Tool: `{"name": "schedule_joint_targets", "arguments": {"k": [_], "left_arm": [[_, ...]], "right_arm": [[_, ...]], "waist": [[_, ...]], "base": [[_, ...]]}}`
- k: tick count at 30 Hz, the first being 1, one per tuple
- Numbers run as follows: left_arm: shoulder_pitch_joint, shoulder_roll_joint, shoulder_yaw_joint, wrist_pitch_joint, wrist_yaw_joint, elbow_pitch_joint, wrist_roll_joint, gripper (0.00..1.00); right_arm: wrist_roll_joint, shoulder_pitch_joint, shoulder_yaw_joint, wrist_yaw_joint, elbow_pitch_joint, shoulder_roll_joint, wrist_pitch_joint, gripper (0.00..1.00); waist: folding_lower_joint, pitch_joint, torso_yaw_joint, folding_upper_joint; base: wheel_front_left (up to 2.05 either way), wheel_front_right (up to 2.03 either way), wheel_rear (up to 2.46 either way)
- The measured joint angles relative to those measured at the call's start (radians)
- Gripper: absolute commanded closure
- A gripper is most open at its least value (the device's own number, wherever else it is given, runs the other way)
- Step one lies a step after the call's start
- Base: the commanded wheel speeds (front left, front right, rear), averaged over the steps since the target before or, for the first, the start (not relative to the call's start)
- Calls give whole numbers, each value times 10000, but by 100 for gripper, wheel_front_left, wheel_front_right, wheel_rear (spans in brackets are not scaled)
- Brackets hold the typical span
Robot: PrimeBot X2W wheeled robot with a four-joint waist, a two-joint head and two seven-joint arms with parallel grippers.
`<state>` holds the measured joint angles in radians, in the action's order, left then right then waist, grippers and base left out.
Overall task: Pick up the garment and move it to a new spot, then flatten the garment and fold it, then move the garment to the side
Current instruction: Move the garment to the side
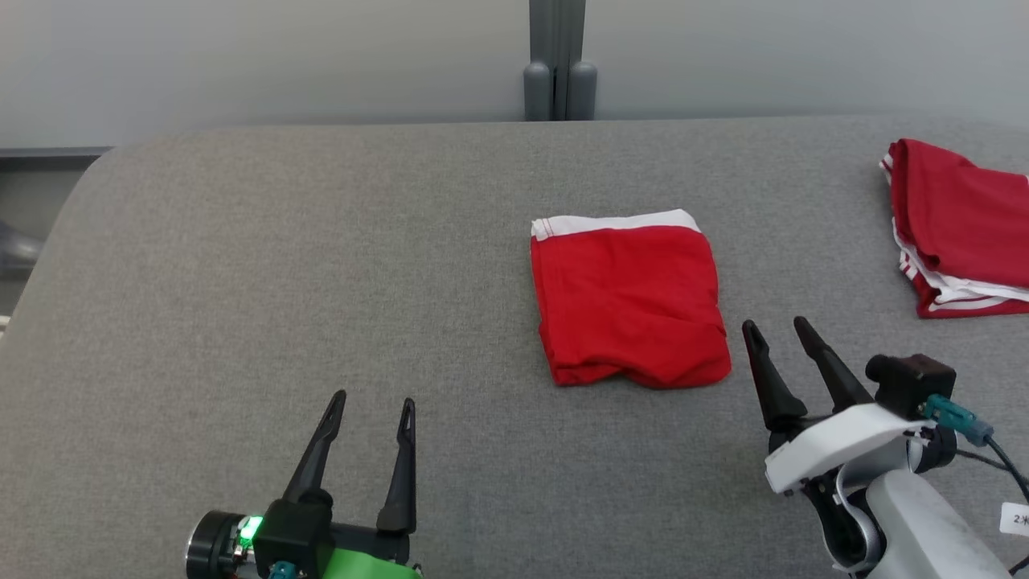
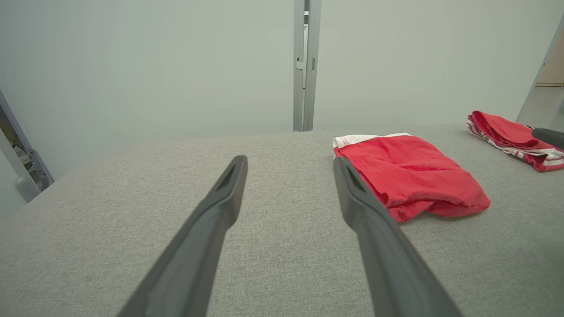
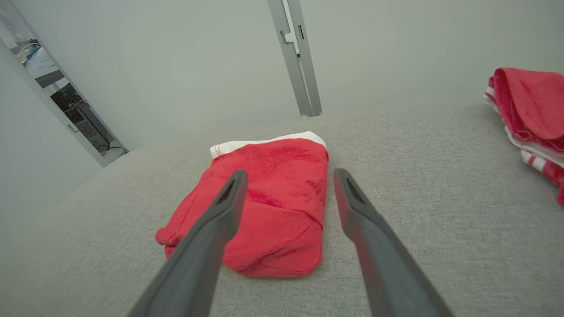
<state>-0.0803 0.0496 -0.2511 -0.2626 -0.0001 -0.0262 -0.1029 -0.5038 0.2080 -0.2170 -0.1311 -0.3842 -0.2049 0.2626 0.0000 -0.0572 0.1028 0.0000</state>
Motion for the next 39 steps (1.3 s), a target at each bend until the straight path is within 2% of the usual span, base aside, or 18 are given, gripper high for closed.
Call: {"name": "schedule_joint_targets", "arguments": {"k": [3, 10, 15, 20, 21, 22, 23, 24, 31, 39], "left_arm": [[451, -2, -355, 0, -29, 8, 2, 0], [1065, -2, -853, 0, 12, 52, -40, 0], [1372, -2, -1124, 0, 81, 138, -113, 0], [1537, -2, -1218, 0, 146, 138, -178, 0], [1544, -2, -1216, 0, 151, 136, -178, 0], [1550, -2, -1218, 0, 173, 134, -178, 0], [1563, -2, -1214, 0, 174, 128, -178, 0], [1591, -2, -1214, 0, 176, 123, -169, 0], [1801, -2, -1151, 0, 167, 270, 4, 0], [2214, -4, -1062, 0, -23, 533, 339, 0]], "right_arm": [[-1528, 1152, -817, 2, -1005, -713, -334, 0], [-4265, 2623, -1804, 2, -1526, -1895, -1609, 0], [-5540, 3151, -2148, 4, -1973, -2424, -2497, 0], [-6326, 3389, -2719, 4, -2104, -2592, -2966, 0], [-6381, 3423, -2832, 4, -2098, -2640, -2964, 17], [-6383, 3493, -2987, 4, -2092, -2713, -2941, 63], [-6403, 3553, -3078, 4, -2071, -2755, -2884, 79], [-6474, 3609, -3214, 4, -2006, -2780, -2798, 100], [-6381, 4175, -4100, 4, -1615, -3390, -2104, 100], [-5846, 5286, -4648, 4, -1469, -4773, -1576, 100]], "waist": [[0, -528, 227, 0], [0, -1312, 705, 0], [0, -1767, 1031, 0], [0, -2173, 1302, 0], [0, -2225, 1330, 0], [0, -2285, 1357, 0], [0, -2328, 1369, 0], [0, -2377, 1370, 0], [0, -2552, 968, 0], [1, -2927, 112, 0]], "base": [[0, 0, 0], [0, 0, 0], [0, 0, 0], [0, 0, 0], [0, 0, 0], [0, 0, 0], [0, 0, 0], [0, 0, 0], [0, 0, 0], [0, 0, 0]]}}
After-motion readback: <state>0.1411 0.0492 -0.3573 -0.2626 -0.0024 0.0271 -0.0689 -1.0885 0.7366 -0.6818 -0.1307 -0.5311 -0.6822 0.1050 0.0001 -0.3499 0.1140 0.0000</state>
